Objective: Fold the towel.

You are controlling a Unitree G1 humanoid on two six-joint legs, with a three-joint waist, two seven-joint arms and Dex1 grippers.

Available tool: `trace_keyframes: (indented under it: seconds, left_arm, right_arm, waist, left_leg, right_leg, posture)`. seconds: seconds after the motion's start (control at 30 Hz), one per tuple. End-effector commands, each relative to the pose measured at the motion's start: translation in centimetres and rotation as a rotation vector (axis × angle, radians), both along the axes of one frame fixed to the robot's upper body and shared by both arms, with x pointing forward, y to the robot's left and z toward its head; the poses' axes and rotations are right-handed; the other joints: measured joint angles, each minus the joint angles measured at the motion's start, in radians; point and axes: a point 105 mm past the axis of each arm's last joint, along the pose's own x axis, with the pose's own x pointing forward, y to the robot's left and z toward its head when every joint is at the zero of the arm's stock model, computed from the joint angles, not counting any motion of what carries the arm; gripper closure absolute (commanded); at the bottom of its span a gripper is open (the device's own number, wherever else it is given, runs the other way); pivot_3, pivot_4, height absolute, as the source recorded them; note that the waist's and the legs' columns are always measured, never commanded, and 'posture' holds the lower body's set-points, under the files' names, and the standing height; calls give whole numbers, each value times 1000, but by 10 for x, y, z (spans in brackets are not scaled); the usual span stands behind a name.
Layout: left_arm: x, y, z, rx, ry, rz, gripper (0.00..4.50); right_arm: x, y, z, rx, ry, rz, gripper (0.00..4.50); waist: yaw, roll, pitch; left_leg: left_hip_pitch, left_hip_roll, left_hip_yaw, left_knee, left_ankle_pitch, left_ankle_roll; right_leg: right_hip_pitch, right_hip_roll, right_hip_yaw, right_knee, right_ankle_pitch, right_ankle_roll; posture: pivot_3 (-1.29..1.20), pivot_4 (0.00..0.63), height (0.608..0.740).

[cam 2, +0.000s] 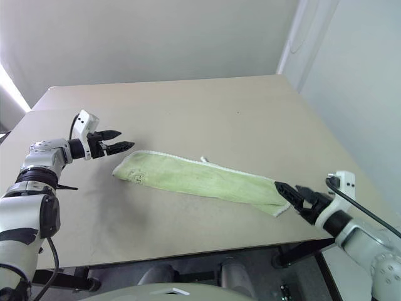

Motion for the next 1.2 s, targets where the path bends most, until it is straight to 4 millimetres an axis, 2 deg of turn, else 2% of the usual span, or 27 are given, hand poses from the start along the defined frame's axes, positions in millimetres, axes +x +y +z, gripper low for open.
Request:
trace_keyframes:
  seconds: [0.03,0.17,0.3,0.5,0.6,0.77,0.97,1.1,1.2]
  left_arm:
    - [0,-15,13,-12,-28,-91,0]
    - [-4,-29,7,0,-11,-169,0]
    - [-4,-38,6,-2,-8,-201,0]
    - [-3,-46,1,11,-13,-215,0]
    - [-3,-47,0,17,-12,-216,0]
    - [-2,-47,-3,25,-13,-208,0]
    - [-2,-48,-7,33,-10,-201,0]
    - [-2,-46,-8,37,-8,-196,0]
    - [-3,-44,-9,40,-6,-191,0]
  right_arm:
    - [-11,20,19,184,-1,21,26]
    - [-24,39,8,349,107,-19,26]
    - [-25,52,-3,434,178,-73,26]
    - [-17,53,-30,461,307,-205,26]
    - [-16,47,-40,455,350,-262,26]
    - [-10,24,-56,422,404,-423,26]
    - [-2,12,-56,405,394,-494,26]
    - [1,4,-59,391,396,-543,26]
    - [4,-4,-59,387,388,-583,26]
  waist:
    - [-2,0,0]
    - [-8,0,0]
    - [-4,0,0]
    - [-1,0,0]
    - [-1,0,0]
    - [-2,-4,-2]
    - [-2,-4,-3]
    - [-2,-2,-4]
    - [-3,-3,-4]
  left_leg:
    - [0,0,0,0,0,0]
    - [2,1,1,0,0,0]
    - [2,1,1,1,0,0]
    - [1,1,2,1,0,0]
    - [1,0,2,1,0,0]
    - [1,1,1,2,0,0]
    - [0,4,0,10,0,0]
    - [-1,15,3,11,0,0]
    - [-2,15,6,11,0,-1]
  right_leg:
    - [0,0,0,0,0,0]
    - [1,1,2,1,0,0]
    - [1,1,3,0,0,0]
    - [1,1,3,0,0,0]
    - [1,1,4,0,0,0]
    - [2,2,4,0,0,0]
    - [6,1,5,-2,1,1]
    - [13,2,2,-17,1,1]
    - [14,-3,4,-20,1,1]
  posture:
    - [0,0,740]
    - [0,0,740]
    - [0,0,740]
    - [0,0,740]
    - [0,0,740]
    - [0,0,740]
    - [0,0,740]
    - [0,0,740]
    - [0,0,740]
